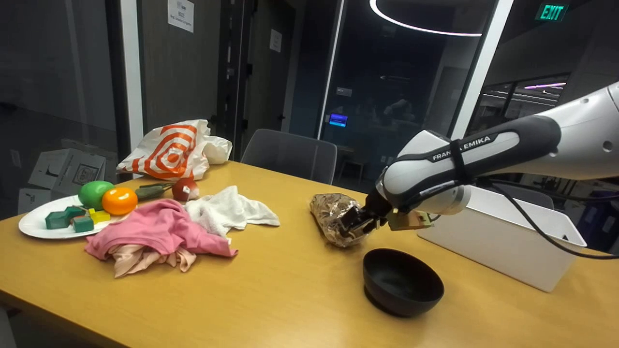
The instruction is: Put the rubber bands into the bowl
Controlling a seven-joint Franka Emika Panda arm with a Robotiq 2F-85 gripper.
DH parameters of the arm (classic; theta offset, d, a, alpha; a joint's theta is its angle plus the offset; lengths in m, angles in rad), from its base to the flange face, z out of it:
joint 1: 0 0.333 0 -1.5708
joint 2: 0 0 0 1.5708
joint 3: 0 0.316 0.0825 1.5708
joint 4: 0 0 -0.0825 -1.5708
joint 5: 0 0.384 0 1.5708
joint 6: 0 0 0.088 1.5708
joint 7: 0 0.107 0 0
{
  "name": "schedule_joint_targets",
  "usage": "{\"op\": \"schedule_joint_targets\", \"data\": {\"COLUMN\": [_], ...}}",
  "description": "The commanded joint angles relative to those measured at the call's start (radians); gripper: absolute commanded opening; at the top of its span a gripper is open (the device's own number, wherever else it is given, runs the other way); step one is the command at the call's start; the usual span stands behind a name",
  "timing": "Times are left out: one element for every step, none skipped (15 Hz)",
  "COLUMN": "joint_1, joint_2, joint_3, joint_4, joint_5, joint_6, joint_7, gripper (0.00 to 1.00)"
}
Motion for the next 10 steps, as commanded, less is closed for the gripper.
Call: {"op": "schedule_joint_targets", "data": {"joint_1": [0.081, 0.103, 0.123, 0.142, 0.161, 0.177, 0.194, 0.211, 0.225, 0.237], "joint_2": [0.014, 0.016, 0.026, 0.034, 0.042, 0.052, 0.06, 0.071, 0.079, 0.086], "joint_3": [-0.065, -0.084, -0.102, -0.119, -0.141, -0.158, -0.178, -0.198, -0.217, -0.232], "joint_4": [0.047, 0.053, 0.064, 0.074, 0.079, 0.086, 0.09, 0.098, 0.105, 0.113], "joint_5": [-0.091, -0.119, -0.146, -0.172, -0.201, -0.226, -0.253, -0.281, -0.305, -0.326], "joint_6": [0.07, 0.077, 0.07, 0.055, 0.039, 0.028, 0.021, 0.014, 0.008, -0.001], "joint_7": [0.118, 0.149, 0.171, 0.196, 0.219, 0.241, 0.262, 0.283, 0.304, 0.322], "gripper": [1.0, 1.0, 1.0, 1.0, 1.0, 1.0, 1.0, 1.0, 1.0, 1.0]}}
